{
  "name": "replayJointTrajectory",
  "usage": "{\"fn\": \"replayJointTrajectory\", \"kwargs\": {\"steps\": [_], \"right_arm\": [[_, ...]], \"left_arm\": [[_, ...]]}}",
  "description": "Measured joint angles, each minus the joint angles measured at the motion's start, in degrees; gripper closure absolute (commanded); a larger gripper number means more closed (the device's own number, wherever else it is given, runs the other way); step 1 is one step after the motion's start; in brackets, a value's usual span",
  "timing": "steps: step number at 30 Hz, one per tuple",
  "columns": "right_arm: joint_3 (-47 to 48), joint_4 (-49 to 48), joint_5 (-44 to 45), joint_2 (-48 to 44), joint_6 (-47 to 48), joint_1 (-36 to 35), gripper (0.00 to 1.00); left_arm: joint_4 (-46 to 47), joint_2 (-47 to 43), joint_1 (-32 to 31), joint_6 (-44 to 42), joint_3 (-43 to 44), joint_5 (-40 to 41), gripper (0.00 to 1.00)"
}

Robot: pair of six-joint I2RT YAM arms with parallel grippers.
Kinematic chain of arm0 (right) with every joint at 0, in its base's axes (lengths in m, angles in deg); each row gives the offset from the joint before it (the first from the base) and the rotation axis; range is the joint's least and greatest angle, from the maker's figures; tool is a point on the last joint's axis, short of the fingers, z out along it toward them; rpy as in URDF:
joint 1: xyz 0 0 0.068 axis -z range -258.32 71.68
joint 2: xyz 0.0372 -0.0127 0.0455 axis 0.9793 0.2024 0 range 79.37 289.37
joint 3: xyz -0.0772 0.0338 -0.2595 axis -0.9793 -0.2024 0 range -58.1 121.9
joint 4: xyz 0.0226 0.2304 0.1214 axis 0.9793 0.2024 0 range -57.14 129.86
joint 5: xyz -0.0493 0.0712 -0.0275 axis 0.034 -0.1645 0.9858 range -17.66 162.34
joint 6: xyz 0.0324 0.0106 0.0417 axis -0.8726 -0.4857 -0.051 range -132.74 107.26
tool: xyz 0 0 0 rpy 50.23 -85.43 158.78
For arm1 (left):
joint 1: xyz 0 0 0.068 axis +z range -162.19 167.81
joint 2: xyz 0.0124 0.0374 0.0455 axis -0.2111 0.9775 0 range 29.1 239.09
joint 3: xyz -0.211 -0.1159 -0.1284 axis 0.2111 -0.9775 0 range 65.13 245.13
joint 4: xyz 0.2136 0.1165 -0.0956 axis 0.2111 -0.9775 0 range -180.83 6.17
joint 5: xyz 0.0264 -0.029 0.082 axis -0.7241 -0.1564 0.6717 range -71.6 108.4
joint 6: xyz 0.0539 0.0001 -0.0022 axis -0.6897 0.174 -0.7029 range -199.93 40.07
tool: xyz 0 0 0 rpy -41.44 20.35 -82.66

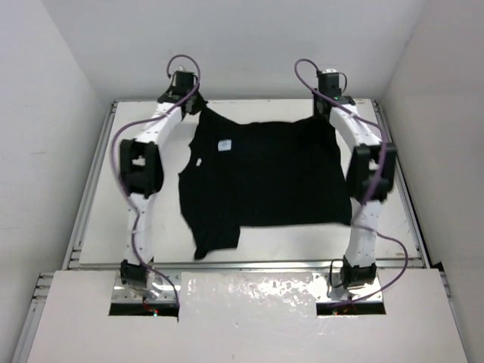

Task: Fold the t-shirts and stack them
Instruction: Flatten out the tshirt

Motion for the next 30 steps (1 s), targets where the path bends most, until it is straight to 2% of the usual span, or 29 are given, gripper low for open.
{"fn": "replayJointTrajectory", "kwargs": {"steps": [1,2,3,5,7,11,13,16,20,21,25,27,30], "right_arm": [[6.3,1.3,-0.7,6.5,0.2,0.5,0.02],[14.1,1.9,-1.5,13.1,0.6,0.9,0.01],[24.3,2.7,-1.9,20.7,1.5,1.2,0.01],[34.4,2.4,-2.4,28.5,1.9,1.4,0.01],[35.9,2.4,-3.0,30.4,2.4,1.4,0.01],[27.3,2.9,-4.3,23.3,2.0,1.4,0.01],[26.1,5.4,-5.5,18.8,0.2,1.3,0.01],[19.6,7.3,-4.9,8.7,-3.7,1.0,0.01],[-2.5,8.9,-3.5,-9.6,-10.3,1.1,0.01],[-8.0,8.8,-3.6,-12.9,-11.6,1.4,0.01],[-27.9,8.6,-7.4,-20.2,-15.0,6.0,0.01],[-35.8,9.0,-8.9,-21.5,-15.7,9.3,0.01],[-42.7,9.1,-9.8,-22.4,-16.6,12.6,0.01]], "left_arm": [[-1.2,6.2,0.4,0.0,6.1,-0.5,0.79],[-0.7,12.4,0.9,-0.1,12.5,-1.5,0.65],[-0.2,18.4,1.4,0.2,19.0,-2.3,0.22],[1.0,23.6,2.2,0.0,23.6,-3.4,0.0],[2.2,23.6,3.0,0.4,21.7,-3.8,0.0],[2.6,14.4,3.7,-0.2,11.9,-0.5,0.0],[0.3,6.4,3.4,-0.1,6.2,2.6,0.0],[-1.9,-10.5,1.1,2.1,-8.6,8.1,0.0],[0.9,-37.7,-8.0,6.6,-40.0,10.6,0.0],[0.8,-41.4,-11.1,7.6,-44.5,10.5,0.0],[-3.8,-46.7,-22.5,10.8,-57.4,11.5,0.02],[-5.1,-49.0,-25.7,12.1,-64.0,11.0,0.06],[-7.6,-53.4,-28.3,14.0,-72.6,10.7,0.07]]}}
